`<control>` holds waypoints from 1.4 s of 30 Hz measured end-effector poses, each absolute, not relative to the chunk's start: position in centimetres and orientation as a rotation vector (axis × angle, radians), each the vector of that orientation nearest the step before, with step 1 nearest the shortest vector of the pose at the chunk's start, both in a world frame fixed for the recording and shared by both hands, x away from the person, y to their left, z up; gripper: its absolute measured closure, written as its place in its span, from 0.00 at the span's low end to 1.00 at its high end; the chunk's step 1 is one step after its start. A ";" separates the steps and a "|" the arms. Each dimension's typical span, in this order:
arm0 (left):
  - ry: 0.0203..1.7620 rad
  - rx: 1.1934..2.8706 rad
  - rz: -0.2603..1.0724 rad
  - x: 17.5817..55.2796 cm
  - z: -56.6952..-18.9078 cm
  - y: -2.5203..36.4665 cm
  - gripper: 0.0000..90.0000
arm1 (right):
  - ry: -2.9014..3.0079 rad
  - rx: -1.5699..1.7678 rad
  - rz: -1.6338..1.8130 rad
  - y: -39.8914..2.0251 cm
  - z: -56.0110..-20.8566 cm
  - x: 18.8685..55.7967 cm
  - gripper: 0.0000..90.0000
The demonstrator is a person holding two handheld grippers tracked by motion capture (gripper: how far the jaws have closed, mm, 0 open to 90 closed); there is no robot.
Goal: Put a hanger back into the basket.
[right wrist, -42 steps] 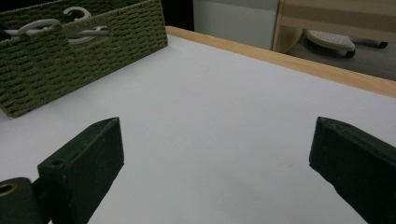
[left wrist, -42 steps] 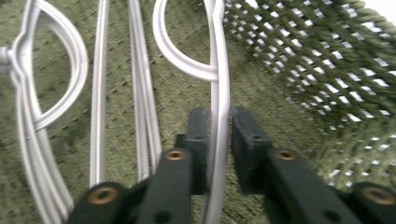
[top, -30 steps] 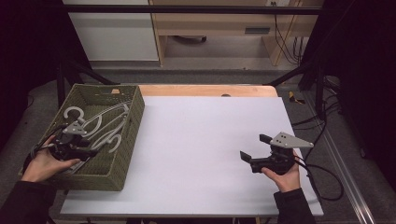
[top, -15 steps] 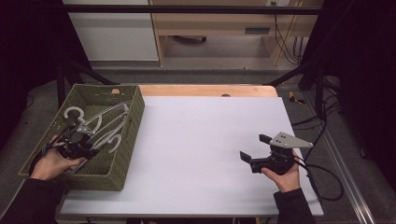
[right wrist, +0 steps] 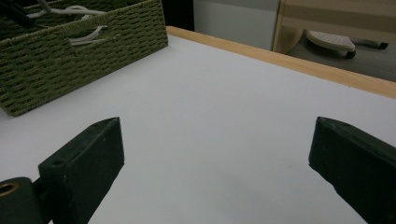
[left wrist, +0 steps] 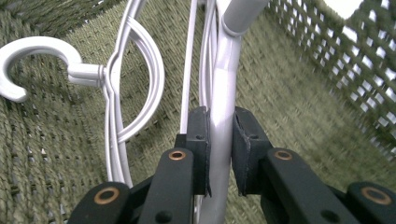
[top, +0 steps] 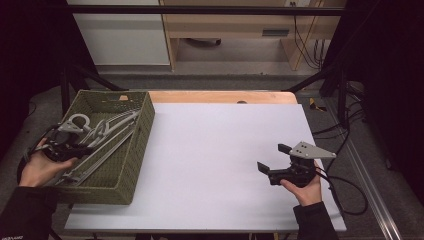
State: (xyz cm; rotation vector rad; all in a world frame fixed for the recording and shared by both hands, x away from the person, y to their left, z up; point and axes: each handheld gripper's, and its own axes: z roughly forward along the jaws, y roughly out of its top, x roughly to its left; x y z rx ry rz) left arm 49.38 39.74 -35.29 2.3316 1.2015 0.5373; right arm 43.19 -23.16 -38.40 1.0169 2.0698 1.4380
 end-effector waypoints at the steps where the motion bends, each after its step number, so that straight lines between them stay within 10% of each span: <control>1: 1.201 2.306 0.519 49.5 -35.2 40.1 0.87 | 2.071 1.020 1.435 -23.2 -38.4 43.2 0.04; 23: 1.516 2.150 0.638 51.1 -37.0 43.9 0.75 | 2.079 1.015 1.435 -23.1 -38.4 43.2 0.04; 42: 1.141 1.831 0.678 45.8 -33.5 39.4 0.41 | 2.050 1.008 1.451 -23.4 -38.2 43.0 0.03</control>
